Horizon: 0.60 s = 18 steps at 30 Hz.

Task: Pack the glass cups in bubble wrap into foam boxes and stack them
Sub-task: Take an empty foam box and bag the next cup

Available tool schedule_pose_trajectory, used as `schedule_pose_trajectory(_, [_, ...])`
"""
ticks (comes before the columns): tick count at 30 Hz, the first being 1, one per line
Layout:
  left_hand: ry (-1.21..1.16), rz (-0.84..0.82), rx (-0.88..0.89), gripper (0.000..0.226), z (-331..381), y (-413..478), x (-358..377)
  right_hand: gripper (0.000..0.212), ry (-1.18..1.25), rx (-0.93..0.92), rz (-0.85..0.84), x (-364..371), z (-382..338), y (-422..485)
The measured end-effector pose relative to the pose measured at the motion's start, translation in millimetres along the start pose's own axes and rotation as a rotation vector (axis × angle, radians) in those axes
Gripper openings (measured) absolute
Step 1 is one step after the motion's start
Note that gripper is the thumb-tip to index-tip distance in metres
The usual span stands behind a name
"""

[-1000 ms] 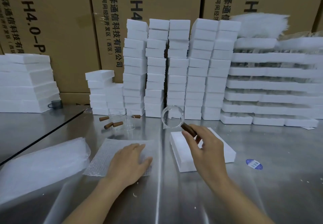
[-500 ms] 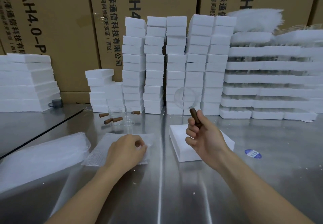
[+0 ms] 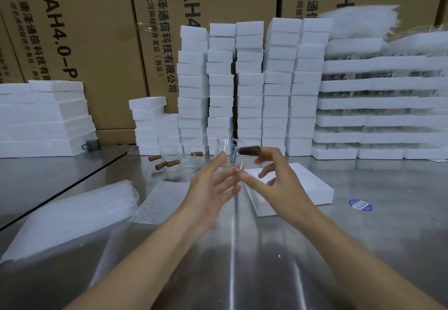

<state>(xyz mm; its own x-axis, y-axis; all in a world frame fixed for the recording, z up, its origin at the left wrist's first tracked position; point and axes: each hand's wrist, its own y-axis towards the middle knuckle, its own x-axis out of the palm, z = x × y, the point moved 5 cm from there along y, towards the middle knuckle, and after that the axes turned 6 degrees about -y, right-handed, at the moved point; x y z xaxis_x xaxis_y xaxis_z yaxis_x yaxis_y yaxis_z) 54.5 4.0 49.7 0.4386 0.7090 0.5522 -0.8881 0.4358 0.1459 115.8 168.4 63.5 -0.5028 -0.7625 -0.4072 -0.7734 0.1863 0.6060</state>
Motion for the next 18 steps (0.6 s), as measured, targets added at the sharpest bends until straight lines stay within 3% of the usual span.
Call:
schedule_pose_trajectory(2, [-0.143,-0.008,-0.128,0.060,-6.2,-0.9,4.3,0.074,-0.050,-0.052,0.023,3.8,-1.4,-0.7])
schedule_pose_trajectory(3, [-0.157,-0.014,-0.173,0.063,-9.0,-0.8,6.3,0.077,-0.060,-0.088,0.037,4.5,-4.0,-0.6])
schedule_pose_trajectory(8, [-0.108,0.019,-0.276,0.059,-27.1,-0.8,9.6,0.056,-0.184,-0.209,0.153,2.8,-9.9,-0.6])
schedule_pose_trajectory(12, [-0.144,-0.002,-0.181,0.048,-22.3,-0.3,7.2,0.058,-0.327,-0.276,0.228,2.8,-16.9,-2.2])
schedule_pose_trajectory(18, [-0.128,-0.029,-0.236,0.059,-22.6,-0.3,8.7,0.054,-0.297,-0.277,0.238,3.2,-19.8,-2.1])
